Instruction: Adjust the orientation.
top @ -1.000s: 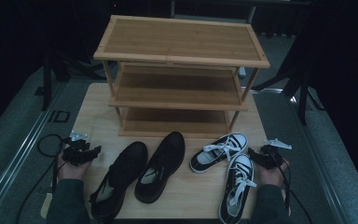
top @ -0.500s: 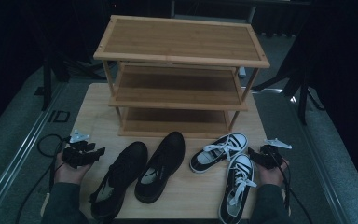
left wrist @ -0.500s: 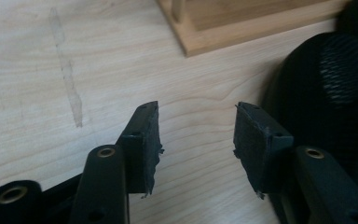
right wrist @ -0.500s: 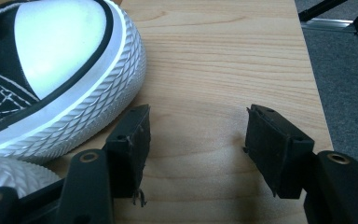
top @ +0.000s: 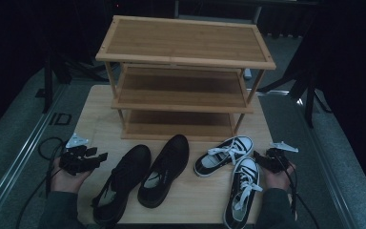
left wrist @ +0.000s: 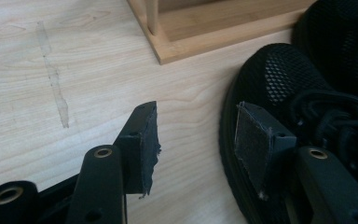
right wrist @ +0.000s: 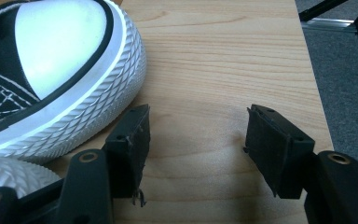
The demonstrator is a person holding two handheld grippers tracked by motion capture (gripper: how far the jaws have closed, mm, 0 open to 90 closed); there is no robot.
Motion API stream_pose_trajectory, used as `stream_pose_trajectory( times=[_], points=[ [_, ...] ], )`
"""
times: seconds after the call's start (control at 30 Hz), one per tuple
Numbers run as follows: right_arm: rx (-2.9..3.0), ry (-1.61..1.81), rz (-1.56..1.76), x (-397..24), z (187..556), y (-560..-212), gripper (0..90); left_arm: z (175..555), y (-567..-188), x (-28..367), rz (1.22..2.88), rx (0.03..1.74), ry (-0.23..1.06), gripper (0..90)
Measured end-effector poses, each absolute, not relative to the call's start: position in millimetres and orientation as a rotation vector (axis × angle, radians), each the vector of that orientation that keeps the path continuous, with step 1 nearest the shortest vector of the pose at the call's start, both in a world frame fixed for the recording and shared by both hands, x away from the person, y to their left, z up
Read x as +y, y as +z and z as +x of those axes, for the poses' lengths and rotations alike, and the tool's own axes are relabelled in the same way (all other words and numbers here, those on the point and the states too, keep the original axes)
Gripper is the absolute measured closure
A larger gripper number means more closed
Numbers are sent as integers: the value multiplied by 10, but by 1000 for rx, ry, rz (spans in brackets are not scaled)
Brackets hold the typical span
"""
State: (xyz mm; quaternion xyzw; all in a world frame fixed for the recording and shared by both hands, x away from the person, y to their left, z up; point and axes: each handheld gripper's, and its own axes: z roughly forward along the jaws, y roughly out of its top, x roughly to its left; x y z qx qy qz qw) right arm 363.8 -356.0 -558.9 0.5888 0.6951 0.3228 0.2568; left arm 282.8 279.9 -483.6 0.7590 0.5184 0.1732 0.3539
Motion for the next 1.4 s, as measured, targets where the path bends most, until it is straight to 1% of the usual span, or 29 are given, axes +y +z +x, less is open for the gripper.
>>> stream_pose_trajectory(
  times=[0.3,0.47,0.63,0.7,0.73,0.87,1.2,1.4],
  points=[
    [1886,876,1597,-3560,3638,-5589,396,2703,-4707,2705,2003,1275,431,508],
    [1887,875,1598,-3561,3638,-5588,396,2607,-4561,2659,2011,1221,416,508],
    [1887,875,1598,-3560,3638,-5588,396,2563,-4512,2653,2027,1210,399,509],
    [1887,875,1597,-3560,3638,-5588,395,2540,-4480,2651,2034,1211,383,510],
    [1887,875,1598,-3560,3638,-5588,395,2520,-4454,2646,2032,1215,346,526],
    [1887,876,1598,-3561,3639,-5588,394,2471,-4398,2608,2066,1207,328,538],
    [1887,877,1598,-3561,3639,-5588,394,2381,-4314,2514,2118,1160,307,540],
    [1888,877,1596,-3563,3640,-5588,393,2377,-4346,2462,2166,1148,284,569]
  ],
)
